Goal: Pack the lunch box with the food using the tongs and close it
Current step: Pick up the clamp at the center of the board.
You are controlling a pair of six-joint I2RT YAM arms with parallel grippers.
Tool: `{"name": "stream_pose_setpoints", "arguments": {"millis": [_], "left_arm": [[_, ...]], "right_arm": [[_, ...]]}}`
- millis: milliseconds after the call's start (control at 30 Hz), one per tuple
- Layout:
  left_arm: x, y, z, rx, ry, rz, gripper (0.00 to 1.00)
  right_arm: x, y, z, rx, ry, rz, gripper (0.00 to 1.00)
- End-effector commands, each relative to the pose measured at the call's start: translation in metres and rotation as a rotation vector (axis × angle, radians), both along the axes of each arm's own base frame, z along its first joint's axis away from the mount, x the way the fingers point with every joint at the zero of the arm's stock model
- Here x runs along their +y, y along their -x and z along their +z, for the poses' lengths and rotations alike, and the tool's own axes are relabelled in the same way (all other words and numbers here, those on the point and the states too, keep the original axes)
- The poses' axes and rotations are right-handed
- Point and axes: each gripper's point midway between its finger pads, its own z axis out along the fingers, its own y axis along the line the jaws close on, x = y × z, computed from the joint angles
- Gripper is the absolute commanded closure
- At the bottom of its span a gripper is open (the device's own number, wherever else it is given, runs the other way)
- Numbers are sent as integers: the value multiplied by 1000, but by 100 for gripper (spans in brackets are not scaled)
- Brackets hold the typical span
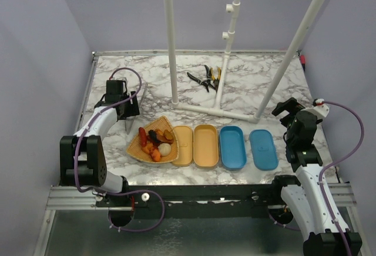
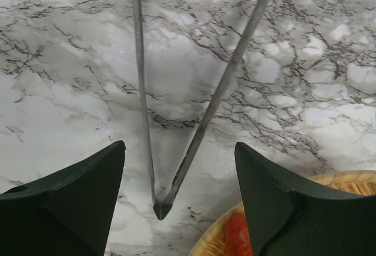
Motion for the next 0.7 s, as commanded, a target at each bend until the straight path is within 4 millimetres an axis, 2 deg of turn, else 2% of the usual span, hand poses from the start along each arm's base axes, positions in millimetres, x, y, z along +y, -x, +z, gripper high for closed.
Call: {"name": "stream_pose_setpoints", "arguments": {"millis": [0, 233, 433, 667], "left_arm": [[15, -4, -7, 21, 16, 62, 23], [3, -5, -22, 69, 75, 18, 23], [4, -9, -21, 66, 70, 19, 23], [10, -12, -34, 107, 35, 27, 23]], "right_arm": [[2, -1, 15, -43, 13, 20, 0], [3, -2, 15, -44, 13, 26, 0], [3, -3, 14, -40, 12, 30, 0], [5, -5, 12, -36, 5, 38, 0]]}}
